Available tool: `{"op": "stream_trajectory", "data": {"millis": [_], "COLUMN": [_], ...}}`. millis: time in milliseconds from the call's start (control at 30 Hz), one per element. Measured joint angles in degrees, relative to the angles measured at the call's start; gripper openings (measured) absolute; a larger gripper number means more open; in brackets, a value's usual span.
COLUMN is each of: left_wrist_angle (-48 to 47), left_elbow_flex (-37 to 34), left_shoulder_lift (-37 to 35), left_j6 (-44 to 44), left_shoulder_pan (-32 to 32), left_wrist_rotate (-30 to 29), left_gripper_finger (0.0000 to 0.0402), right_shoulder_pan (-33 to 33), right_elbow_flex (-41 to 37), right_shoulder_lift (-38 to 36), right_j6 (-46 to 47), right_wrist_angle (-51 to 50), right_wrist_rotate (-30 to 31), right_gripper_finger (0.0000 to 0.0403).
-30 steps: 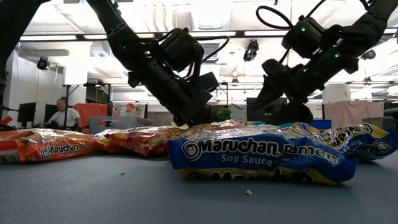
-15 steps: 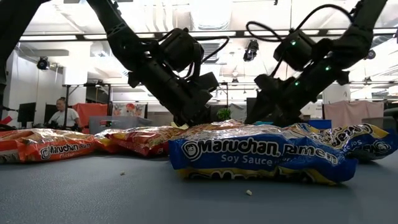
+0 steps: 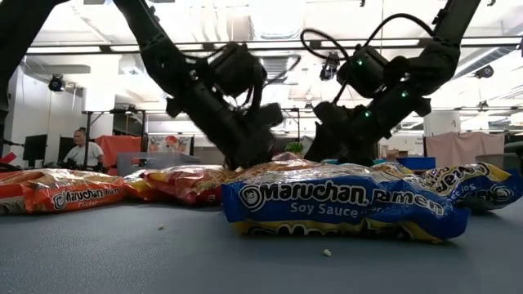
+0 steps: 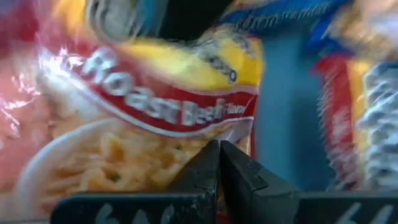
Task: Sort Maruchan noodles
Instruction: Put the red noodle pack into the yellow bin
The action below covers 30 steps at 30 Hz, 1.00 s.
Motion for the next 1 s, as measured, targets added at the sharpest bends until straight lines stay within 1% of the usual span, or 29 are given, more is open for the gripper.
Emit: {"op": "stream_trajectory", "data": {"millis": [233, 433, 633, 767, 867, 1000], "left_wrist_angle": [-0.2, -0.2, -0.1, -0.1, -0.1, 0.0], "left_elbow_flex": [0.0, 0.0, 0.0, 0.0, 0.0, 0.0], "left_shoulder_lift": [0.1, 0.1, 0.1, 0.0, 0.0, 0.0], "left_j6": [-0.6, -0.6, -0.6, -0.5, -0.5, -0.5], "left_shoulder_pan": [0.1, 0.0, 0.0, 0.0, 0.0, 0.0], "left_wrist_rotate": [-0.3, 0.1, 0.4, 0.5, 0.5, 0.5], "left_gripper_finger": [0.0, 0.0, 0.0, 0.0, 0.0, 0.0], "right_shoulder_pan": [0.1, 0.0, 0.4, 0.4, 0.4, 0.4], "right_elbow_flex": [0.2, 0.1, 0.0, 0.0, 0.0, 0.0], "right_shoulder_lift": [-2.4, -1.0, 2.9, 3.1, 2.7, 2.4], "right_j6": [-1.2, -2.2, -3.4, -3.7, -3.9, -4.2], "right_wrist_angle": [4.5, 5.7, 11.1, 11.7, 11.6, 11.5], "right_wrist_rotate": [-6.0, -5.9, -5.9, -5.8, -5.6, -5.4], "right_gripper_finger": [0.0327, 0.0327, 0.0327, 0.0324, 0.03, 0.0246]}}
